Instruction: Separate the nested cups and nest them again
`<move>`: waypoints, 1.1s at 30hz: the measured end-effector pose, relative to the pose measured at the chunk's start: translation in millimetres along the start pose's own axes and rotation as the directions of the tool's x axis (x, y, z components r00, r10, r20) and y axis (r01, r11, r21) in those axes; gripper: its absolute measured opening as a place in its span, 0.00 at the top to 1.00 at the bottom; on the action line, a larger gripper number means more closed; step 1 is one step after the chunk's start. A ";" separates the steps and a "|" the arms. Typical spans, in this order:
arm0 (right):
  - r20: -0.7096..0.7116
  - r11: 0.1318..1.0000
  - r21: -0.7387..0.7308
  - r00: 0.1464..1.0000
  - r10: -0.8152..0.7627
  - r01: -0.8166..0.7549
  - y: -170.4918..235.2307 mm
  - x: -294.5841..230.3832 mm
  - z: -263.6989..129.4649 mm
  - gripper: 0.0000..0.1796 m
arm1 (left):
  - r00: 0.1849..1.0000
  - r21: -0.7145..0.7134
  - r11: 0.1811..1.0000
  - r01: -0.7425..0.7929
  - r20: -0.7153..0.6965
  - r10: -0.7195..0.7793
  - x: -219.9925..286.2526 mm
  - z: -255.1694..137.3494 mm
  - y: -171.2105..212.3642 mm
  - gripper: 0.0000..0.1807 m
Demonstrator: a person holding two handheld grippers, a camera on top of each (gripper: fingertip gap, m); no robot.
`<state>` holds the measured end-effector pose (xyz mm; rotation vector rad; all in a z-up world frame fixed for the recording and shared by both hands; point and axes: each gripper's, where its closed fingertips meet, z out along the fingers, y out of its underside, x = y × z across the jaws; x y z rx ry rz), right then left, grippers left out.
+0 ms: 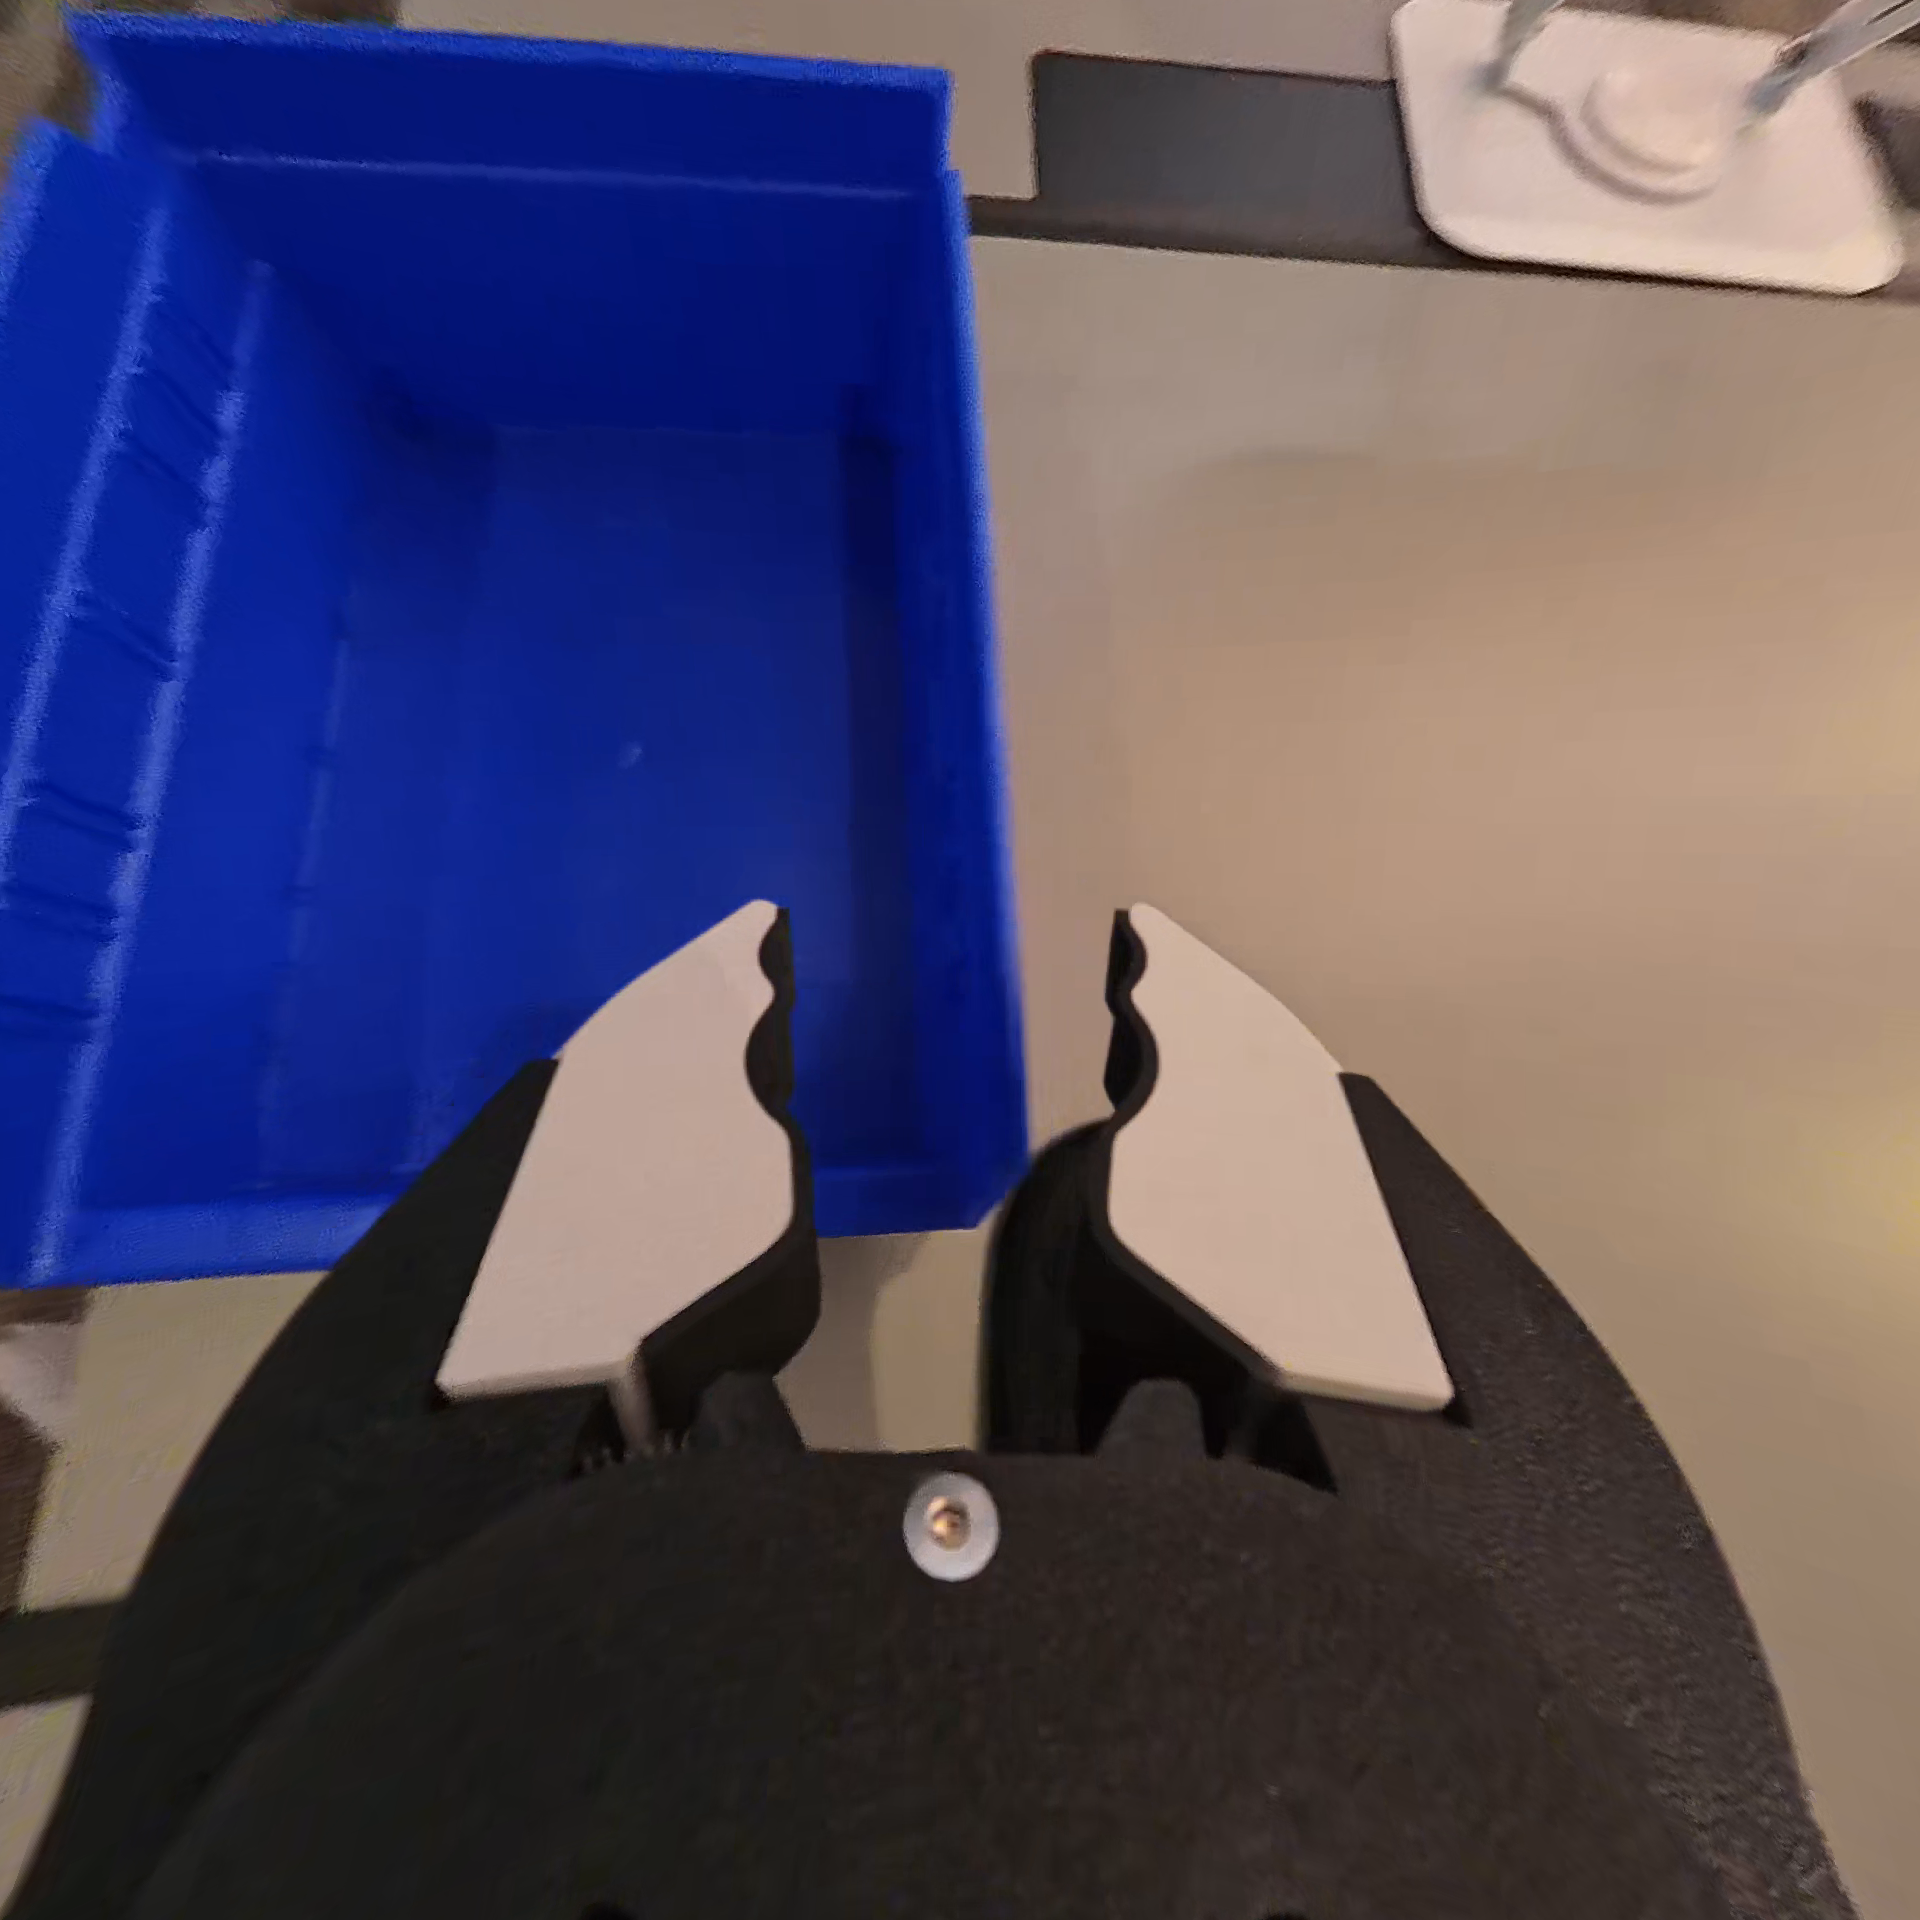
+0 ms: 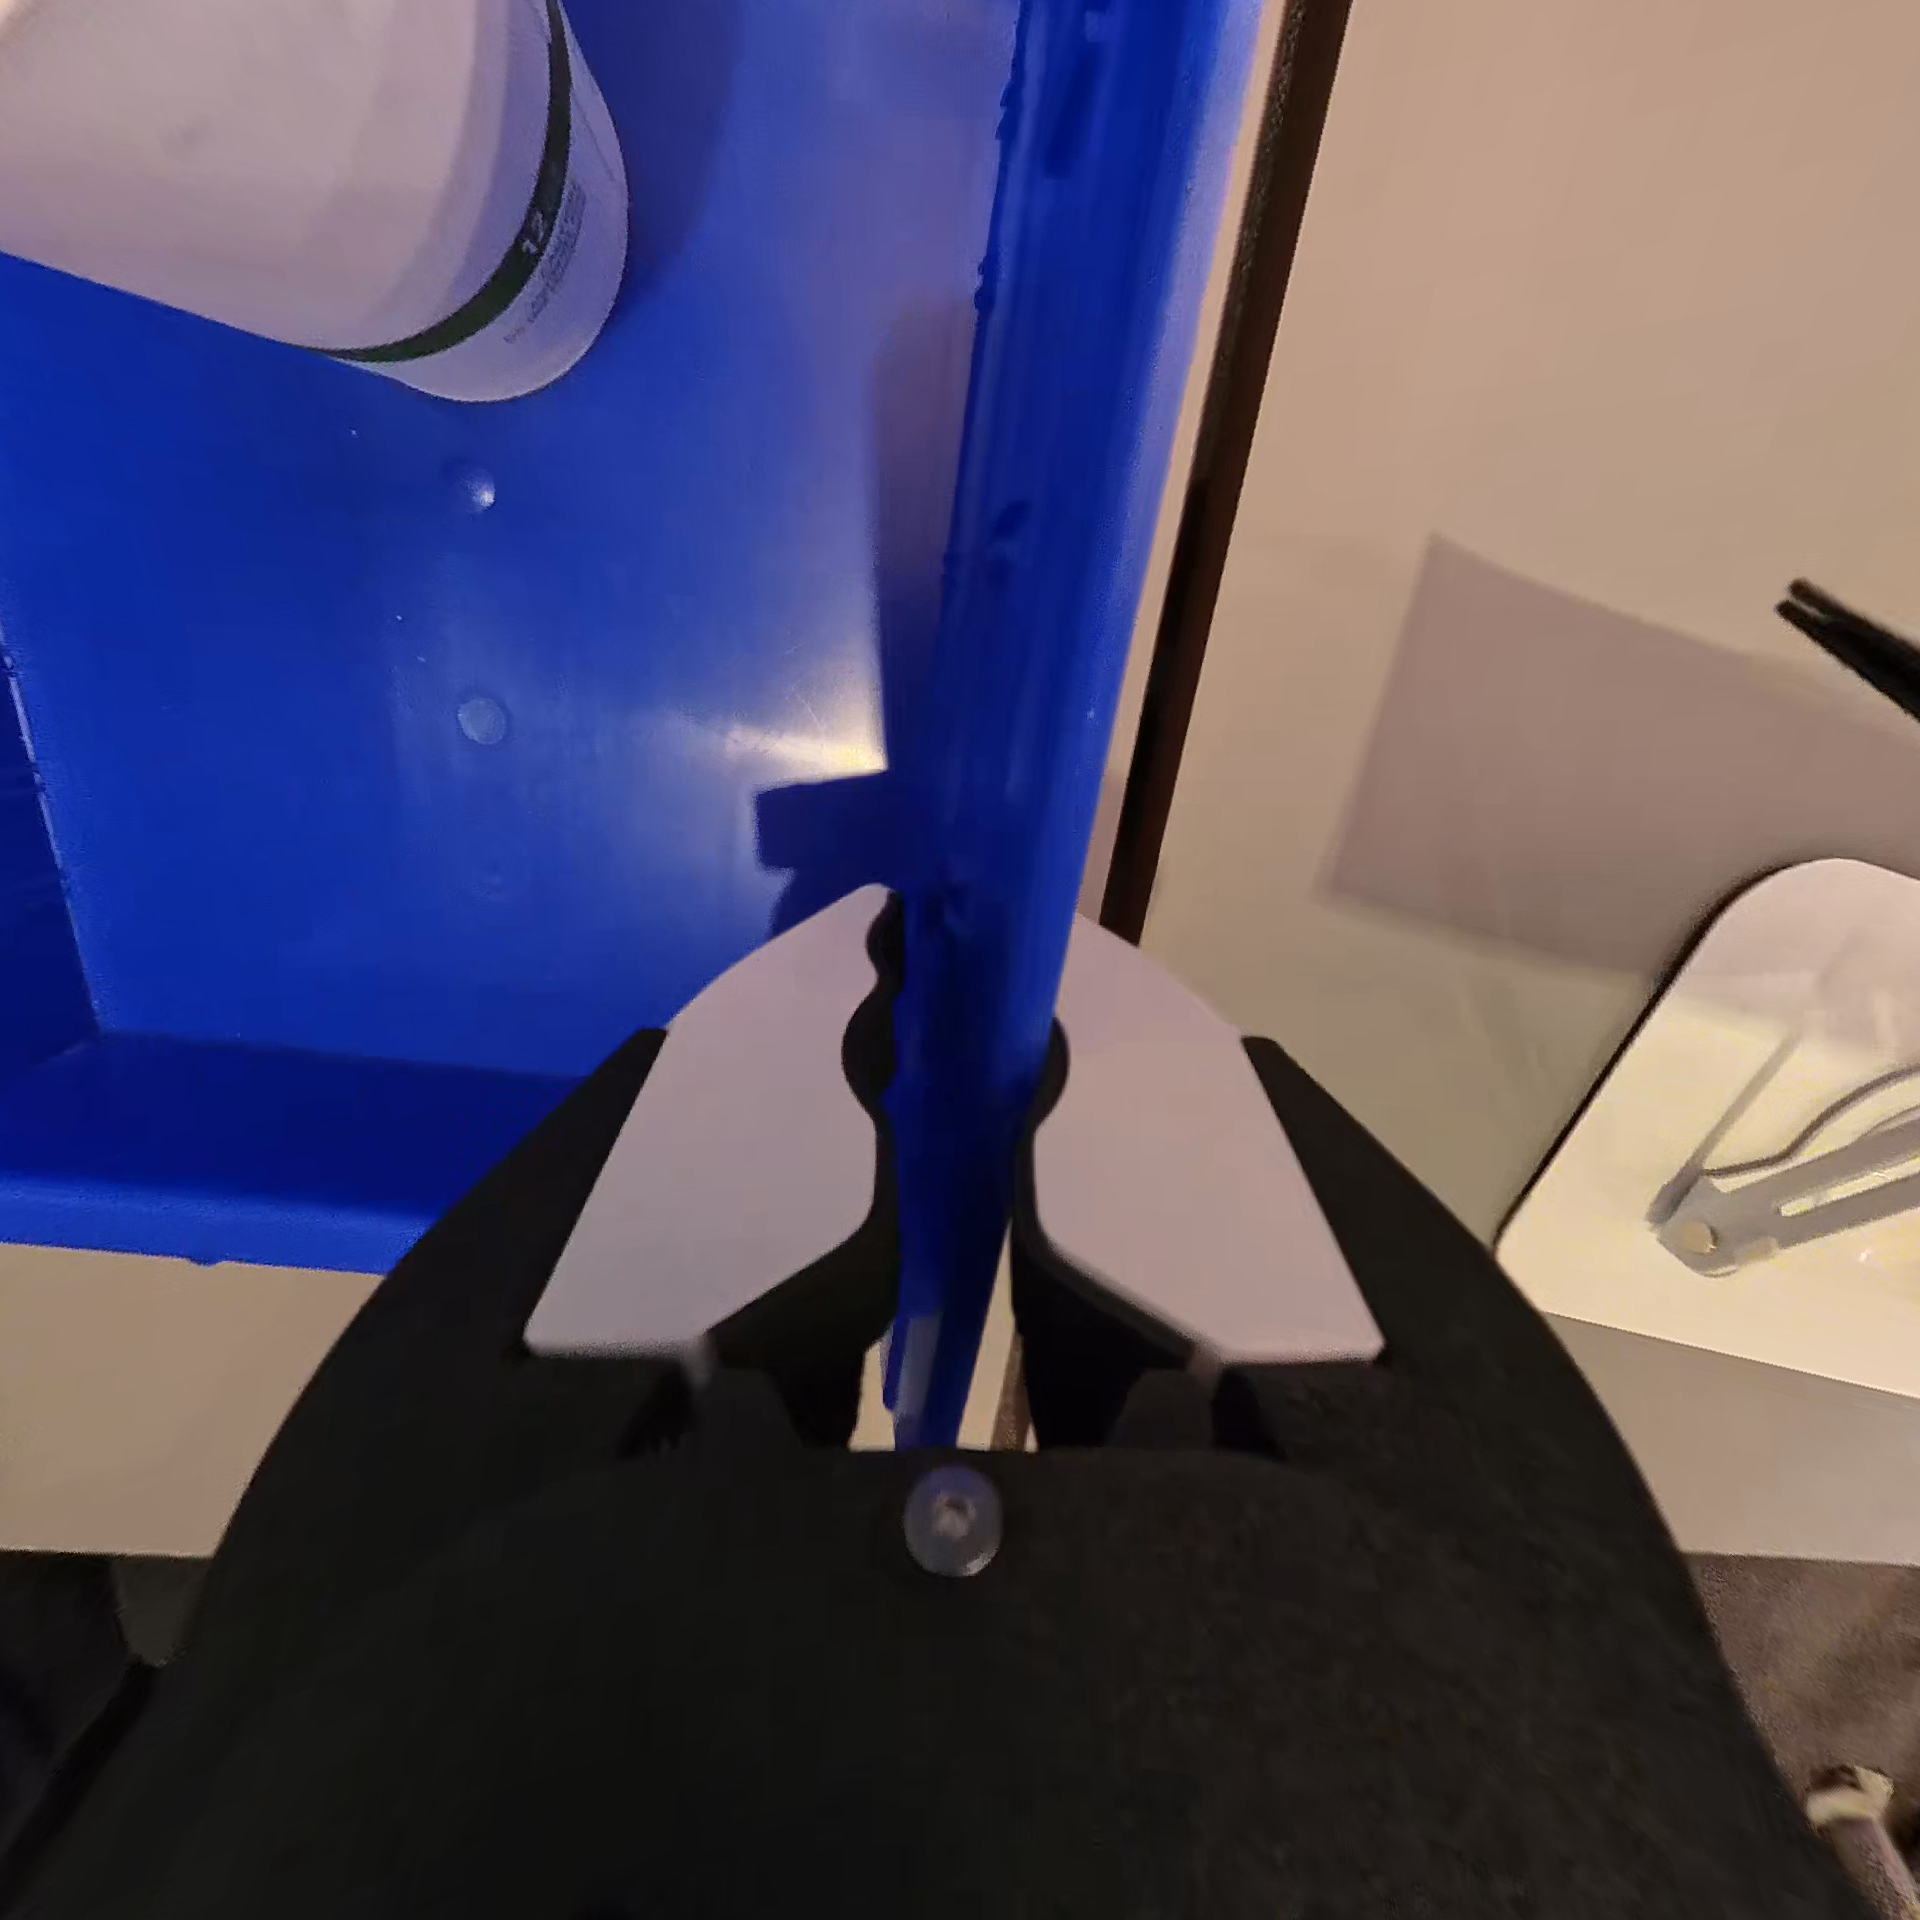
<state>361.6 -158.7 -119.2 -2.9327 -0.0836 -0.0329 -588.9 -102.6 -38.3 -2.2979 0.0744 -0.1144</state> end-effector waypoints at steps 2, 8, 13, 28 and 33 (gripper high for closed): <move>-0.030 1.000 -0.009 0.999 -0.015 0.014 -4.7 2.1 1.4 0.85 | 0.999 0.009 1.000 0.016 -0.039 -0.016 11.2 0.1 -4.8 0.66; -0.098 1.000 -0.003 0.995 0.009 -0.010 -15.5 7.4 6.6 0.87 | 0.995 -0.190 0.979 -0.068 0.061 0.081 6.9 31.6 21.1 0.75; -0.021 0.997 0.057 0.998 0.054 -0.053 -19.2 2.1 6.6 0.92 | 0.991 -0.246 0.967 -0.069 0.094 0.095 1.6 53.3 33.8 0.95; 0.119 0.993 0.023 0.986 0.116 -0.119 -22.5 -35.2 5.8 0.97 | 0.958 -0.281 0.937 -0.207 0.136 0.252 49.8 78.6 15.8 0.97; 0.124 0.996 0.041 0.990 0.073 -0.079 -34.3 -59.1 7.3 0.97 | 0.956 -0.269 0.932 -0.244 0.094 0.277 90.1 88.1 11.1 0.97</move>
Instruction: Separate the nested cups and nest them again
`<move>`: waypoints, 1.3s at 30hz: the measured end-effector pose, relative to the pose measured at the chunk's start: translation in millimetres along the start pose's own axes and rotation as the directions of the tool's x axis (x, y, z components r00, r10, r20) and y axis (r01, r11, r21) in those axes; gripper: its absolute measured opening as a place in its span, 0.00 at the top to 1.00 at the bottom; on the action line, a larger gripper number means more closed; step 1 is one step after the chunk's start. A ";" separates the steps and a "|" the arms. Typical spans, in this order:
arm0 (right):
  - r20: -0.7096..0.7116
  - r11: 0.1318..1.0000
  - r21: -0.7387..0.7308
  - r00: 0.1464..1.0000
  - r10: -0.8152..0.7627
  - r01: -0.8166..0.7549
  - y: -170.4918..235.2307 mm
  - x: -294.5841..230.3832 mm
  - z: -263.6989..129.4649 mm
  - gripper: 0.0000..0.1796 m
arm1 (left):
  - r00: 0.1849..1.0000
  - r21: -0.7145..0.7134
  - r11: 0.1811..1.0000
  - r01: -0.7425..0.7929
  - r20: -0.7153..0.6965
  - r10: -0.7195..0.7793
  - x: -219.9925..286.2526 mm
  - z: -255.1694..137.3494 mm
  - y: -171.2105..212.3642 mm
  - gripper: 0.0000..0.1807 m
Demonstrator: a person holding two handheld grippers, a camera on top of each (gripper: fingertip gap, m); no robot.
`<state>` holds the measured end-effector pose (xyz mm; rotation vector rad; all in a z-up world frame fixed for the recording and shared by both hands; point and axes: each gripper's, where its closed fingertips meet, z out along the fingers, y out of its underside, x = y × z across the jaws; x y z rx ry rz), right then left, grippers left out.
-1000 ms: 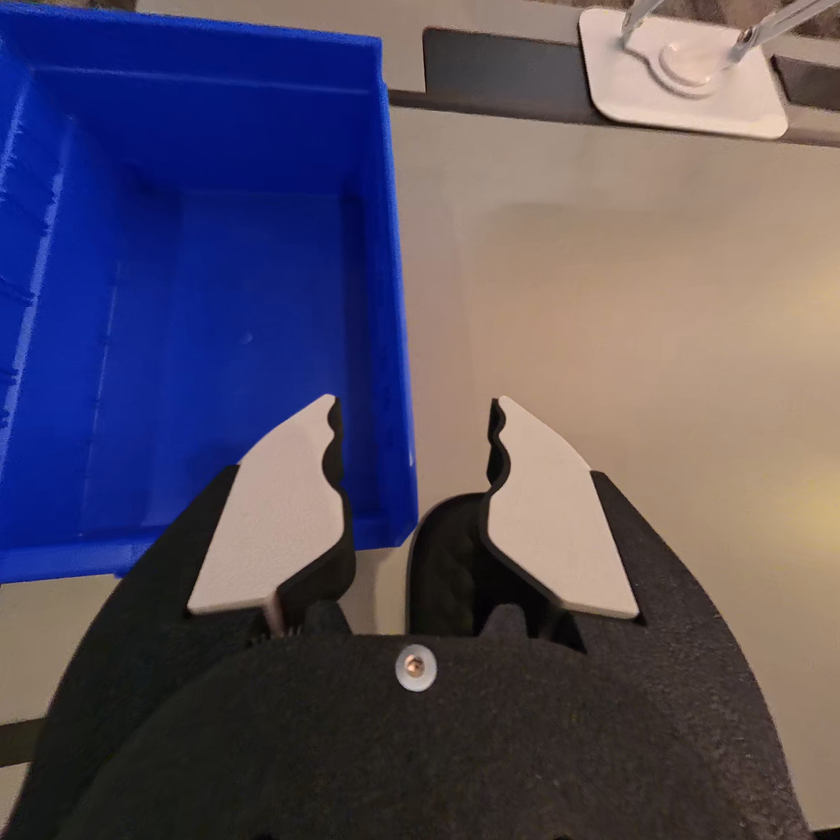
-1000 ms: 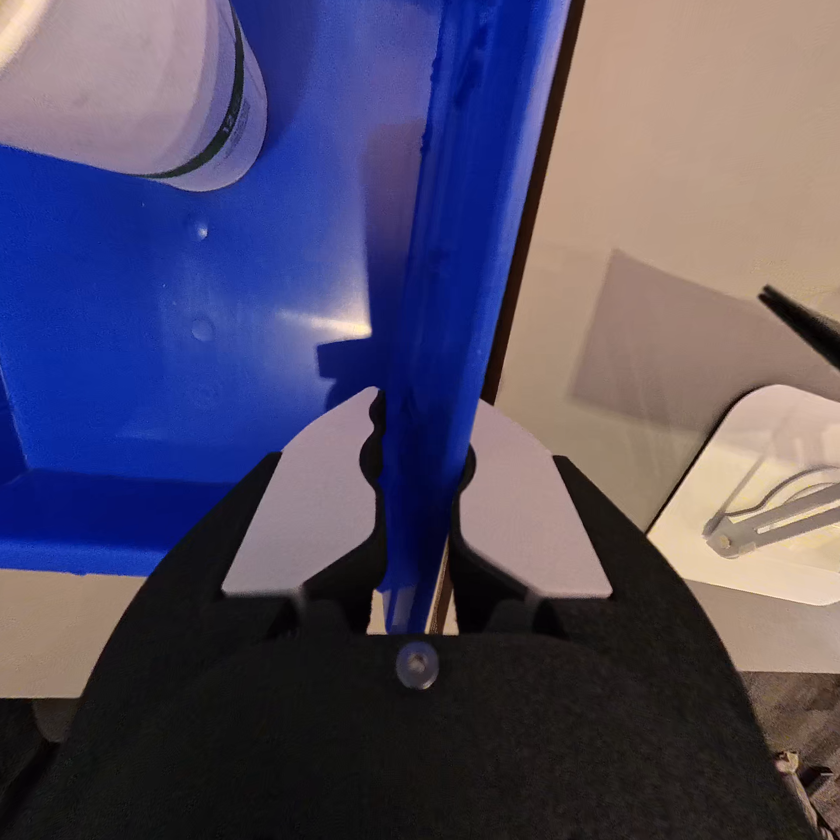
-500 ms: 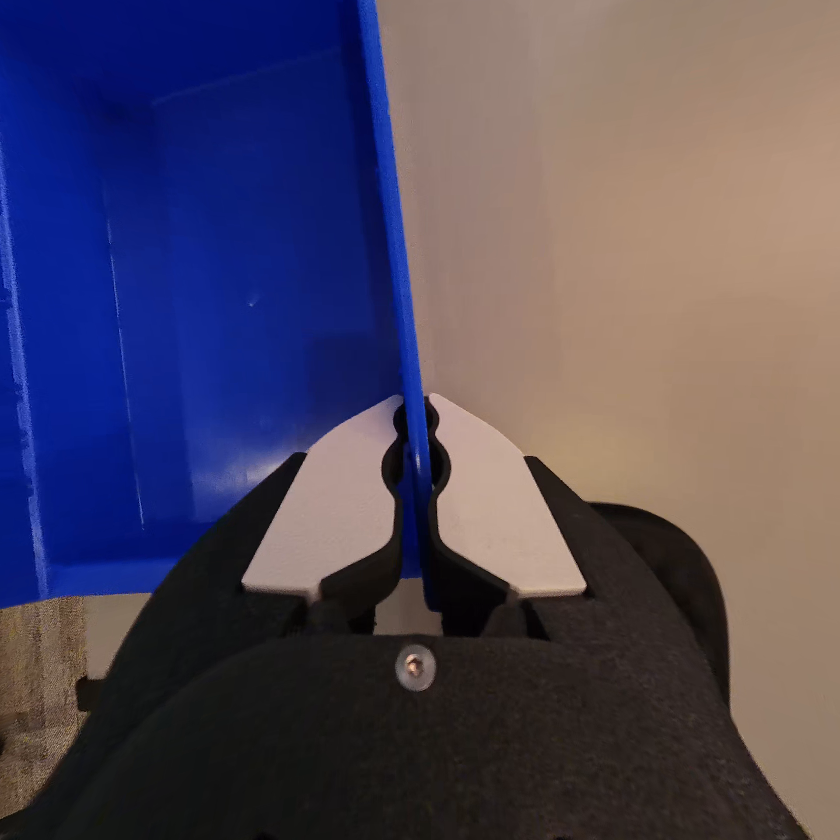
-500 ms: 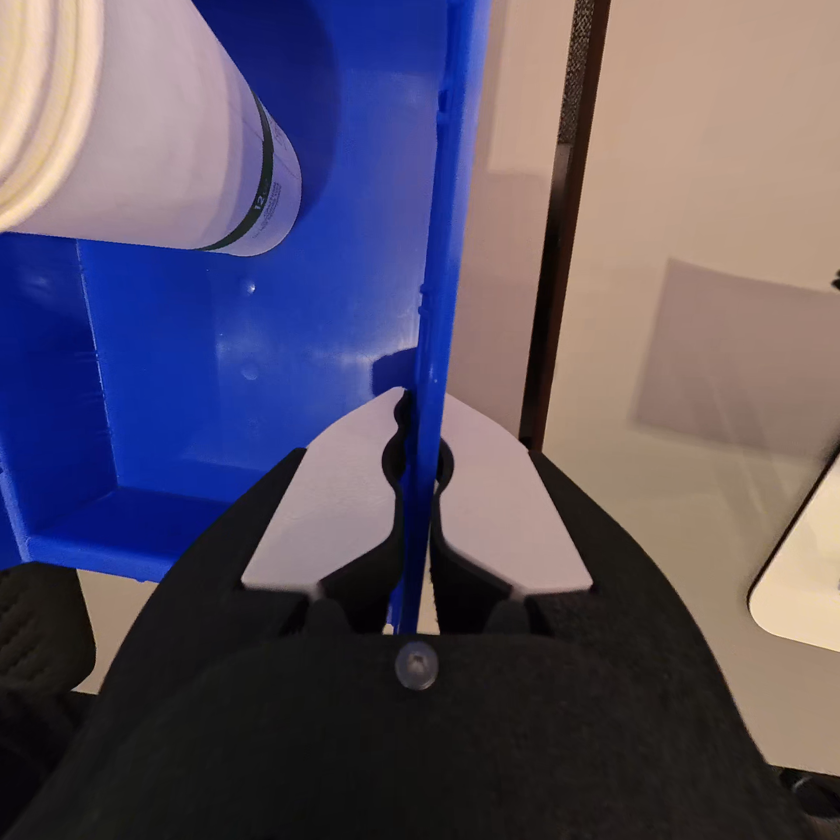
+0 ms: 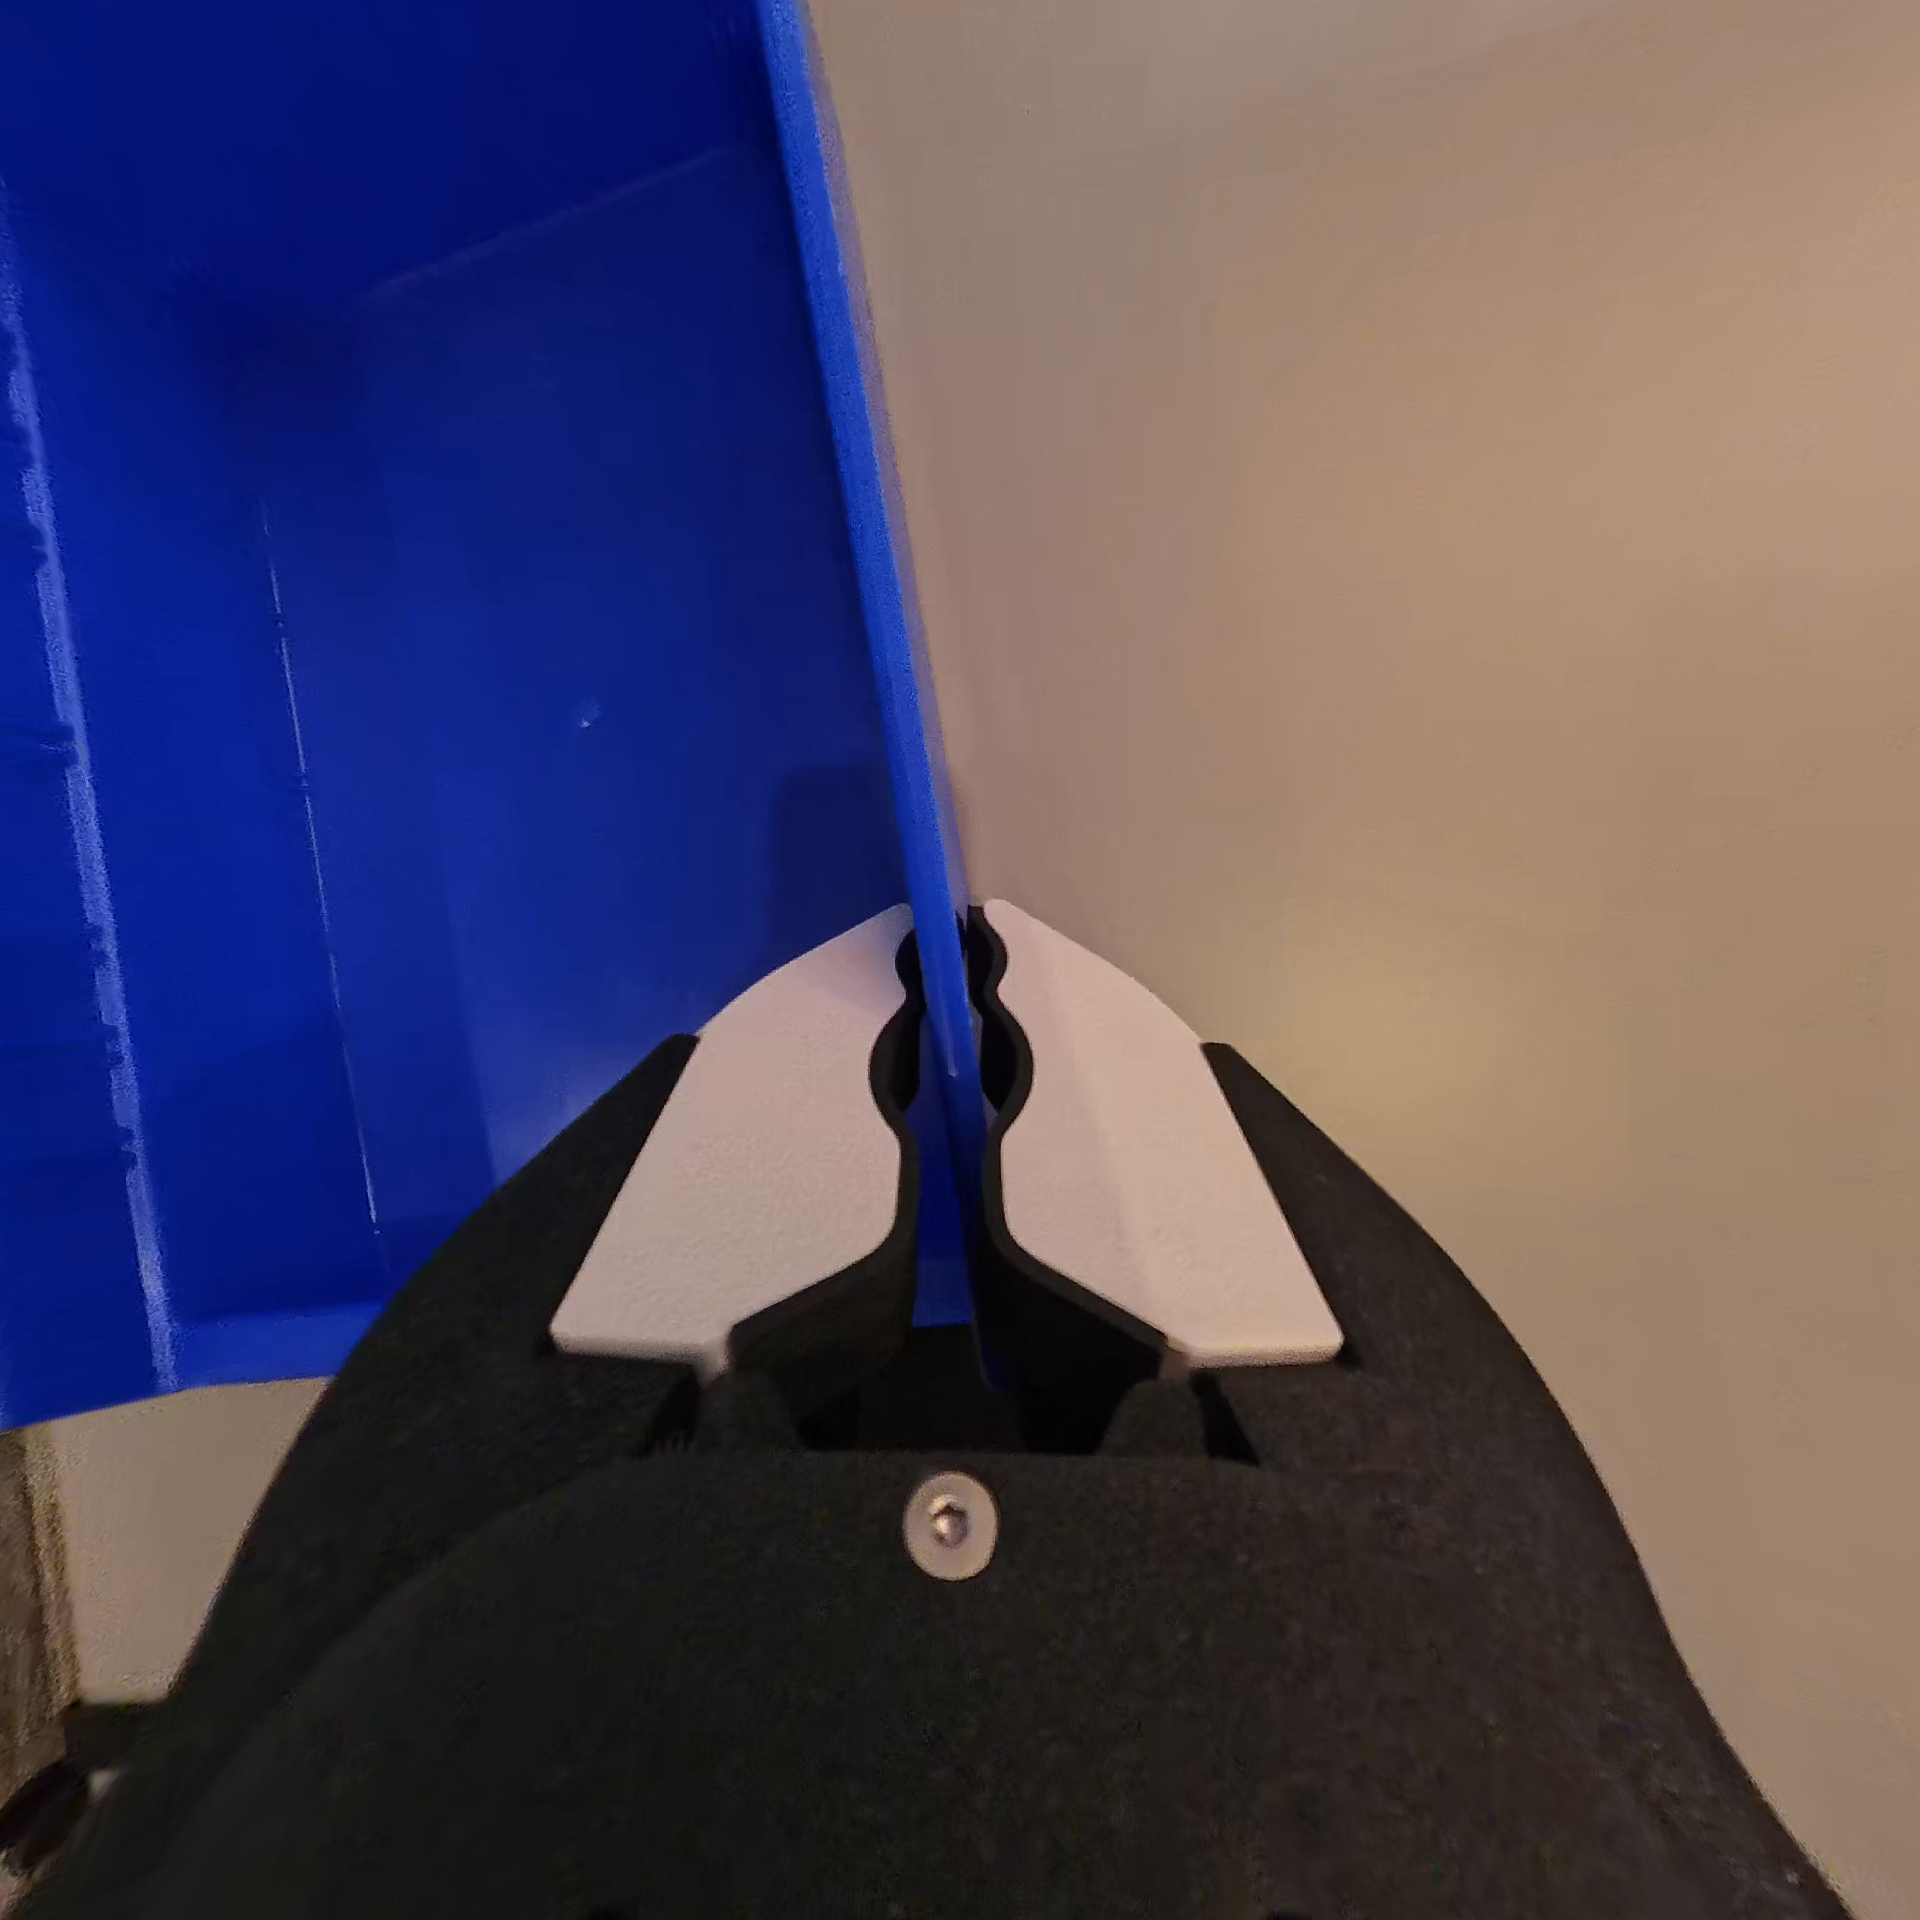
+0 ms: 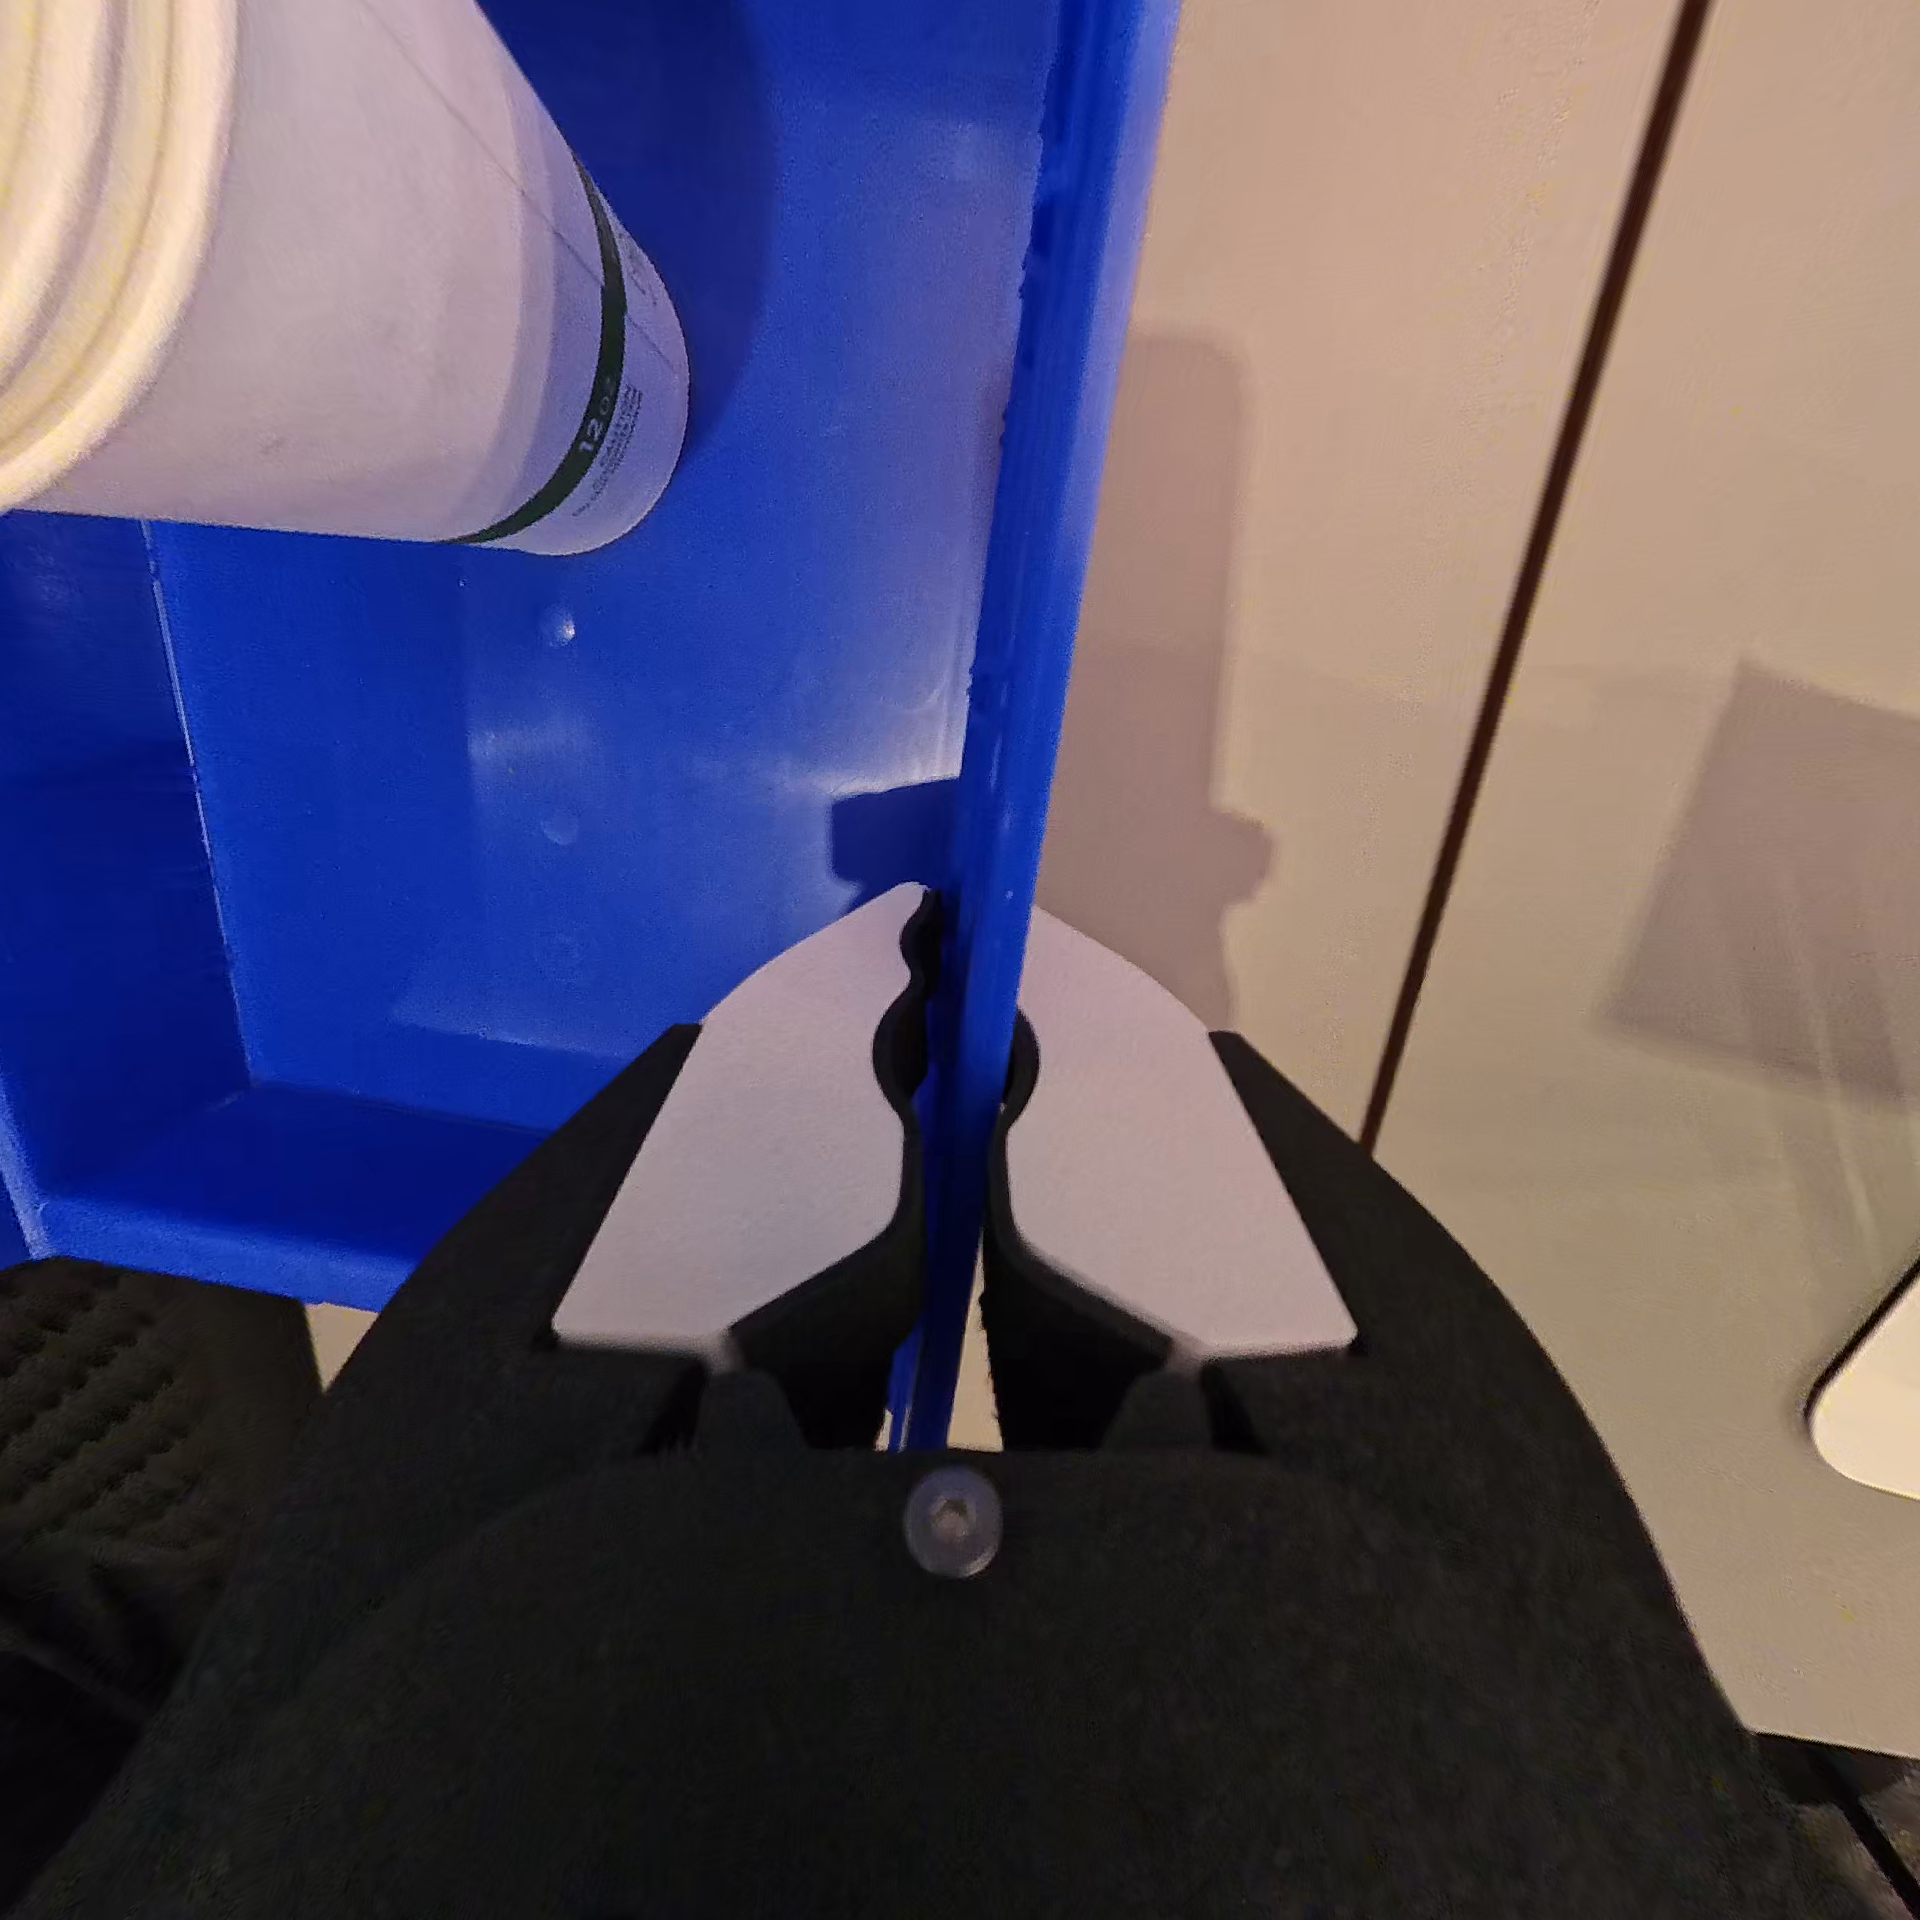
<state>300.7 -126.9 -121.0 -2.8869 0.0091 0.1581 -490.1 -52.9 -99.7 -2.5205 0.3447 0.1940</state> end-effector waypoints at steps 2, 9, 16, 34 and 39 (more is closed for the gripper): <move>0.006 1.000 0.001 1.000 -0.009 0.009 -3.4 -12.0 2.1 0.97 | 1.000 0.012 1.000 -0.006 -0.018 0.006 17.4 -1.0 -5.2 0.97; 0.019 0.999 0.001 0.999 -0.035 0.035 -16.0 -57.3 10.1 0.97 | 0.996 0.073 0.997 -0.032 -0.085 0.038 87.1 -12.6 -14.5 0.98; 0.046 0.996 -0.023 0.995 -0.086 0.087 -19.1 -111.5 16.3 0.96 | 0.991 0.117 0.989 -0.088 -0.092 0.099 152.6 -28.5 -15.0 0.97; 0.017 0.993 -0.119 1.000 -0.007 0.009 -43.6 -153.9 40.1 0.96 | 0.969 0.178 0.973 -0.146 -0.175 0.177 277.7 -41.5 -39.0 0.84; 0.053 0.988 -0.138 0.995 0.085 -0.077 -41.3 -157.7 40.2 0.97 | 0.956 0.221 0.965 -0.140 -0.224 0.190 303.2 -43.8 -45.0 0.77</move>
